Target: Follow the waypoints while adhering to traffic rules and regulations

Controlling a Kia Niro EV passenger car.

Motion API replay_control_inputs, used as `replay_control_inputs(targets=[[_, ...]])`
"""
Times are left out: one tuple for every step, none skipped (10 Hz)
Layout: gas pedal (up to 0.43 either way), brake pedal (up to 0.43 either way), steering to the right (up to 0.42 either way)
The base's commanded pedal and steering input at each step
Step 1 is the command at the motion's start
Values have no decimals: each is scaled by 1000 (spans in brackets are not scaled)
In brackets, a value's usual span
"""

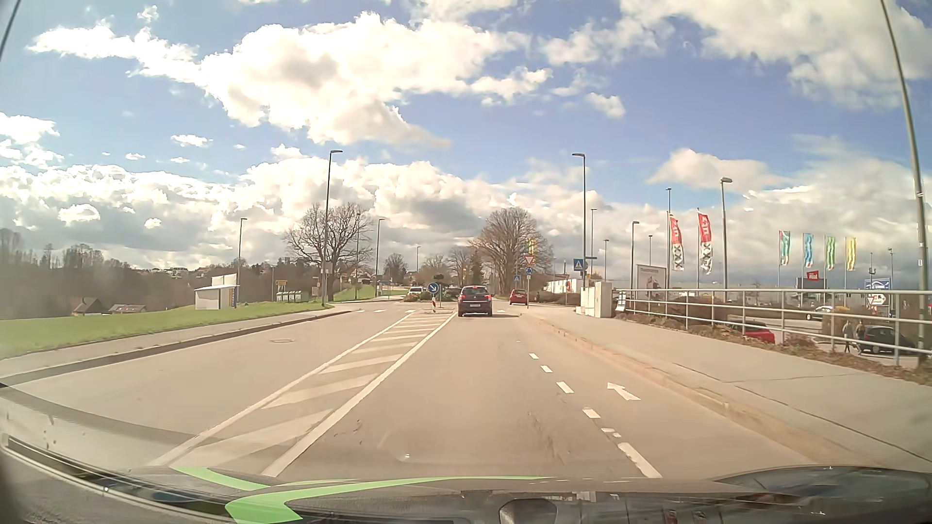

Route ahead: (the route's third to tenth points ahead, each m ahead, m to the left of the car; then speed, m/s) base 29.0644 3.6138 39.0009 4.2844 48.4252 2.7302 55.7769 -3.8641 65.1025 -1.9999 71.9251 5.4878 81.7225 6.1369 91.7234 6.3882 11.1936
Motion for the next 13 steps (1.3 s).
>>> replay_control_inputs(targets=[[0,213,2],[0,213,2],[0,213,2],[0,213,3],[0,213,2],[0,213,2],[0,220,3],[0,220,3],[0,220,2],[0,213,2],[0,183,2],[0,189,2],[0,189,2]])
